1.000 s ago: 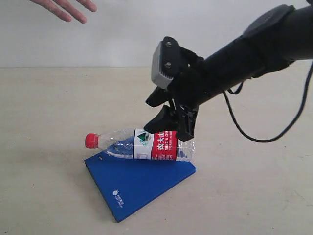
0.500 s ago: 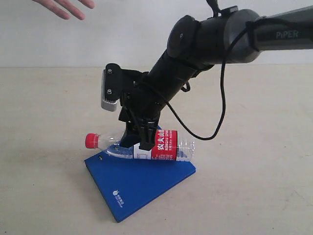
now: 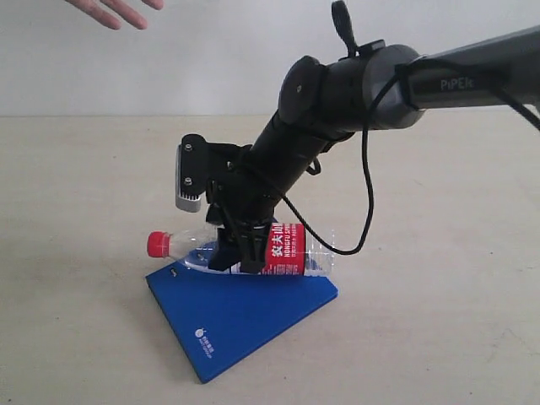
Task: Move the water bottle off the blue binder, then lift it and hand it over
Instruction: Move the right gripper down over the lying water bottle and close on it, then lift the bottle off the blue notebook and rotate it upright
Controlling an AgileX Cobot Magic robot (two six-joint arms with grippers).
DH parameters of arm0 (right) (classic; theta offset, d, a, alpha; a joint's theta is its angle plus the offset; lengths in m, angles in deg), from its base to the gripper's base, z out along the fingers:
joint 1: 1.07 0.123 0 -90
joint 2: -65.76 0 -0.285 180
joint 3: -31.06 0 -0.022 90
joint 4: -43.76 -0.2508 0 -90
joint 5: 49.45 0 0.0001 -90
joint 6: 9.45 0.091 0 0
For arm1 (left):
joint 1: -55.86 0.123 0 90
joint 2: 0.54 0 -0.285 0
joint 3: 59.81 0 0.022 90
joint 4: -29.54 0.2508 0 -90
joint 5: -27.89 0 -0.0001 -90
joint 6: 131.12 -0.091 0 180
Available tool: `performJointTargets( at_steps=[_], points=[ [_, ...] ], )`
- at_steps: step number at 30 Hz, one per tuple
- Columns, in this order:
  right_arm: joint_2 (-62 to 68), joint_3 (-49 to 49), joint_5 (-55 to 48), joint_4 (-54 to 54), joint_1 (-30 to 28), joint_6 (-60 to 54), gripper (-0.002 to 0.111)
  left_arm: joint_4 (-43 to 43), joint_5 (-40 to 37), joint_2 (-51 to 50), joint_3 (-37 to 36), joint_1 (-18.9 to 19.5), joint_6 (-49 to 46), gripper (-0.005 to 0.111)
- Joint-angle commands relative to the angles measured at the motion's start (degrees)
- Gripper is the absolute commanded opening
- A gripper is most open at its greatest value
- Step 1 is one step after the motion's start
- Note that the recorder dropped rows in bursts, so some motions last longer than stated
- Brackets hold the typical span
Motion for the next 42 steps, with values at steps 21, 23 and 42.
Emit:
performJointTargets(
  at_steps=[21, 23, 42],
  points=[
    [-5.76, -0.32, 1.82, -6.17, -4.24, 7.73, 0.0, 0.12, 0.5, 0.15, -0.21, -0.43, -0.19, 0.004],
    [-7.36, -0.32, -0.17, -6.22, -6.02, 7.73, 0.0, 0.12, 0.5, 0.15, -0.21, -0.43, -0.19, 0.004],
    [-19.98, -26.38, -9.39, -65.13, -35.48, -33.92, 0.0, 0.12, 0.5, 0.15, -0.21, -0.43, -0.19, 0.004]
  ],
)
